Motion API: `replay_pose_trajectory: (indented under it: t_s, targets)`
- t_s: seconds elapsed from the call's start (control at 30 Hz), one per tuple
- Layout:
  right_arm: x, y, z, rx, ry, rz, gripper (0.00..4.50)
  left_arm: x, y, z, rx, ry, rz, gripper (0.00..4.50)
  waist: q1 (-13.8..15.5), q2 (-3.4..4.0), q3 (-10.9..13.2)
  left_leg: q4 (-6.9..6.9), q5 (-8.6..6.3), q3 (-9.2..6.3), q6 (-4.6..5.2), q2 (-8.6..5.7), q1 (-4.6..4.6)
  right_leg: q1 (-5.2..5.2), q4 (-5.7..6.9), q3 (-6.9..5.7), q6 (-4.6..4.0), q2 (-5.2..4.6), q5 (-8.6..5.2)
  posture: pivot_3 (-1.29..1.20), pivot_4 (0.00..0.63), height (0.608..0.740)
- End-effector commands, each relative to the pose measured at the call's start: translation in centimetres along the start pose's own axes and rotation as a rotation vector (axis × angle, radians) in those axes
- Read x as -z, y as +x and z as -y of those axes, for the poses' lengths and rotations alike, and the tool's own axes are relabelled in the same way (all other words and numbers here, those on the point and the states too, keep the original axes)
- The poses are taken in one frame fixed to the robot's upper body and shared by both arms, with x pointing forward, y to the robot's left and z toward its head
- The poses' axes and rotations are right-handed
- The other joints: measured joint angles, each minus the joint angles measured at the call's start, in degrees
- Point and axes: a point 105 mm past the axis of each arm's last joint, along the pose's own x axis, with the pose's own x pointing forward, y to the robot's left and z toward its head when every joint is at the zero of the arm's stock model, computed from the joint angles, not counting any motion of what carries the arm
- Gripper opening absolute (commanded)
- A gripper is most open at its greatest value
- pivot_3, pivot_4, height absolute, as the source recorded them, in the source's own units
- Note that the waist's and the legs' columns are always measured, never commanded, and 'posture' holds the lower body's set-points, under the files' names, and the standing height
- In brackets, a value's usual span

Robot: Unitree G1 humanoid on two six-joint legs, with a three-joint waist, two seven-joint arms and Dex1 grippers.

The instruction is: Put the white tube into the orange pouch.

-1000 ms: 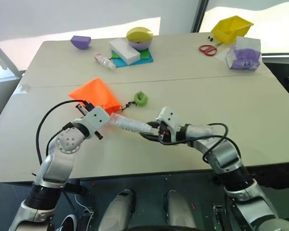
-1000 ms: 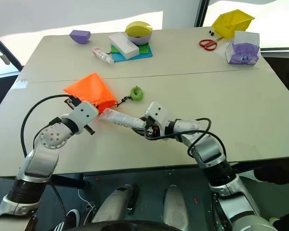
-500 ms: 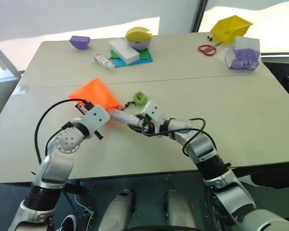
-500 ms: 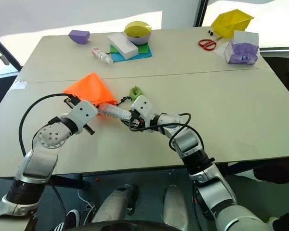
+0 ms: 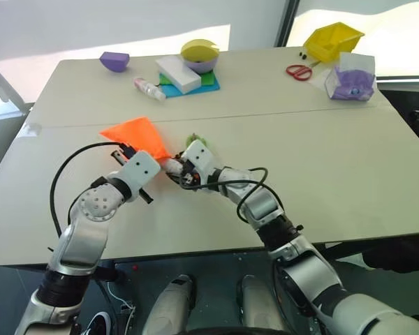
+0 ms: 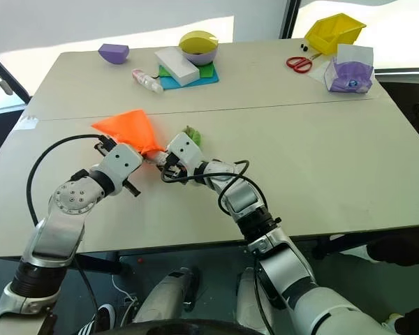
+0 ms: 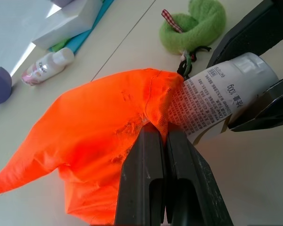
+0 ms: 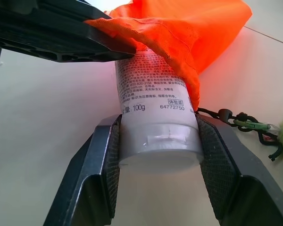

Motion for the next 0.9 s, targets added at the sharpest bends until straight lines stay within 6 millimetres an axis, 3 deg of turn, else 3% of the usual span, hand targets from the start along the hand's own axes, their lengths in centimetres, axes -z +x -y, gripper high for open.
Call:
replay_pose_trajectory:
  t_s: [0.03, 0.27, 0.37, 0.5, 0.63, 0.8, 0.9]
  targets:
    - [-2.2, -1.0, 0.2, -0.025, -0.053, 0.069, 1.81, -0.8, -0.6, -0.5, -0.013, 0.021, 0.028, 0.00, 0.0, 0.00, 0.0, 0.00, 0.01, 0.00, -0.02, 0.05, 0.00, 0.00, 0.00, 0.01, -0.03, 0.04, 0.02, 0.00, 0.150, 0.740]
    - [-2.5, -1.7, 0.4, -0.033, 0.085, 0.096, 1.81, -0.1, -1.0, -1.0, -0.001, 0.030, -0.004, 0.00, -0.1, 0.02, 0.0, -0.11, 0.18, 0.06, -0.35, 0.75, 0.00, -0.02, -0.06, 0.03, -0.57, 0.72, 0.35, 0.00, 0.150, 0.740]
    - [-3.2, -0.9, -1.1, -0.079, 0.139, 0.118, 1.81, 0.4, -1.6, -0.6, 0.074, 0.005, -0.038, 0.00, -0.7, 0.02, 0.0, -0.13, 0.28, 0.05, -0.50, 0.97, 0.00, -0.12, -0.06, 0.04, -0.85, 1.09, 0.51, 0.00, 0.150, 0.740]
    - [-3.2, 0.6, -2.5, -0.090, 0.129, 0.103, 1.81, 0.1, -2.1, -0.5, 0.133, -0.148, -0.045, 0.00, -1.3, 0.05, 0.0, -0.14, 0.35, 0.02, -0.62, 1.49, 0.02, -0.16, -0.06, 0.04, -1.12, 1.47, 0.67, 0.00, 0.150, 0.740]
    - [-2.7, 1.8, -4.1, -0.126, 0.043, 0.069, 1.81, 0.4, -2.0, -0.2, 0.127, -0.098, -0.070, 0.00, -1.4, 0.05, 0.0, -0.13, 0.39, 0.07, -0.69, 1.63, 0.06, -0.18, -0.06, 0.04, -1.23, 1.64, 0.74, 0.00, 0.150, 0.740]
    - [-2.9, 2.2, -4.4, -0.131, -0.013, 0.072, 1.81, -0.2, -2.1, 0.5, 0.158, -0.129, -0.045, 0.00, -1.3, 0.05, 0.0, -0.14, 0.44, 0.08, -0.77, 1.66, 0.07, -0.18, -0.06, 0.07, -1.25, 1.67, 0.76, 0.00, 0.150, 0.740]
    - [-2.6, 2.5, -4.6, -0.130, -0.099, 0.056, 1.81, -0.5, -2.2, -0.1, 0.147, -0.120, -0.028, 0.00, -1.3, 0.05, 0.0, -0.15, 0.45, 0.09, -0.79, 1.66, 0.07, -0.20, -0.07, 0.08, -1.25, 1.67, 0.76, 0.00, 0.150, 0.740]
